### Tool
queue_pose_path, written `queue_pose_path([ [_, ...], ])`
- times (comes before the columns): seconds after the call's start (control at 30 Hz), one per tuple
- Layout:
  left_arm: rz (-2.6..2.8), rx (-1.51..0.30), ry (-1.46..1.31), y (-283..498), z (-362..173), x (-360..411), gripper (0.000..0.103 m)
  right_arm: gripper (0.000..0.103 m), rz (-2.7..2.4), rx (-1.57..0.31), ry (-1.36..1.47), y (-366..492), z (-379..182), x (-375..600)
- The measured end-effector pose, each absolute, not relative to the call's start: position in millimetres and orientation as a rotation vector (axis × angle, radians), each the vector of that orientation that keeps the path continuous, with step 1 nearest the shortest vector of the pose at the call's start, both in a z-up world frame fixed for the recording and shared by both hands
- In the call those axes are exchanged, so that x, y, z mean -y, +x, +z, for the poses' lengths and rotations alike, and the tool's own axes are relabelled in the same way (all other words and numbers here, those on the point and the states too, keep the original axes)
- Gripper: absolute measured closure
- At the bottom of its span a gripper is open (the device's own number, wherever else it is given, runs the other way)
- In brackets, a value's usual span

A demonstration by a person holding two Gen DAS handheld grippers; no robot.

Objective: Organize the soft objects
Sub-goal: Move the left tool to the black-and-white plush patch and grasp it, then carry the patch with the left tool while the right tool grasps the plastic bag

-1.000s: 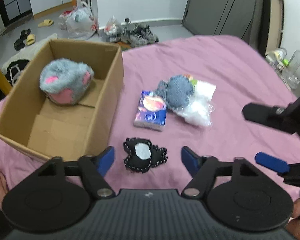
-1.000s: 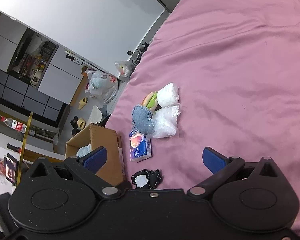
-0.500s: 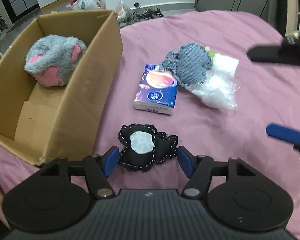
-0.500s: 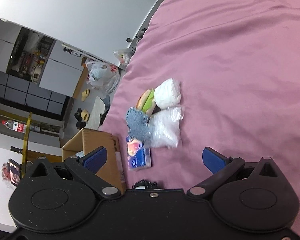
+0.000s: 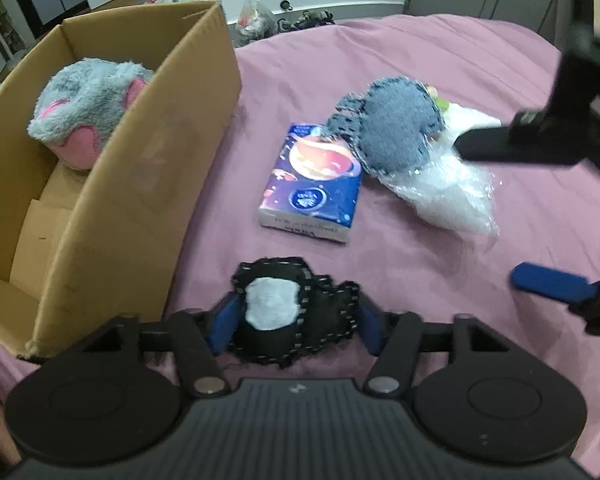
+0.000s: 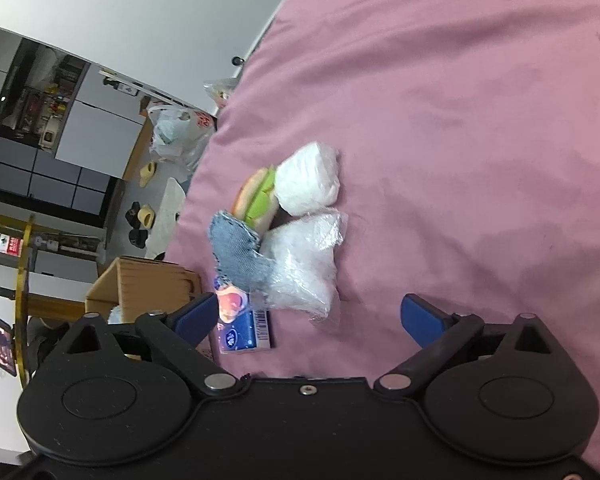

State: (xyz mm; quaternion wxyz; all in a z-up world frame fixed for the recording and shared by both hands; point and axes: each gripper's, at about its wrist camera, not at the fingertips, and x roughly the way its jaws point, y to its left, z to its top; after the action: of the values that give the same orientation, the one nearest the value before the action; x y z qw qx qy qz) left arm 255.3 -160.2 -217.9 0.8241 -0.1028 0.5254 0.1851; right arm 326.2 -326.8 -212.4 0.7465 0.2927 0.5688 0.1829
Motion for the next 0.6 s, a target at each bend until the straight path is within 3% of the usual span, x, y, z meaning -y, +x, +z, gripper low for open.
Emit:
queue_pose_path([
  [0.1, 0.399, -1.109, -0.240, 255, -213, 157, 0.064, 0.011, 0.408, -1.224, 0.623, 328, -213, 322],
  [0.2, 0.390, -1.109, -0.270, 254, -210, 153, 0.068, 0.015, 0.410, -1.207, 0.609, 331, -216, 319],
  [0.37, 0.360, -1.084, -0.310, 249, -200, 141, 0.070, 0.062, 0.425, -1.195, 0.679, 329, -220, 328],
  [0.47, 0.330, -1.061, -0.341, 242, -192, 137, 0.070, 0.074, 0.400, -1.189, 0.664, 321, -216, 332],
  [0.6, 0.298, -1.029, -0.376, 230, -180, 125, 0.070, 0.077, 0.368, -1.163, 0.641, 308, -203, 338],
])
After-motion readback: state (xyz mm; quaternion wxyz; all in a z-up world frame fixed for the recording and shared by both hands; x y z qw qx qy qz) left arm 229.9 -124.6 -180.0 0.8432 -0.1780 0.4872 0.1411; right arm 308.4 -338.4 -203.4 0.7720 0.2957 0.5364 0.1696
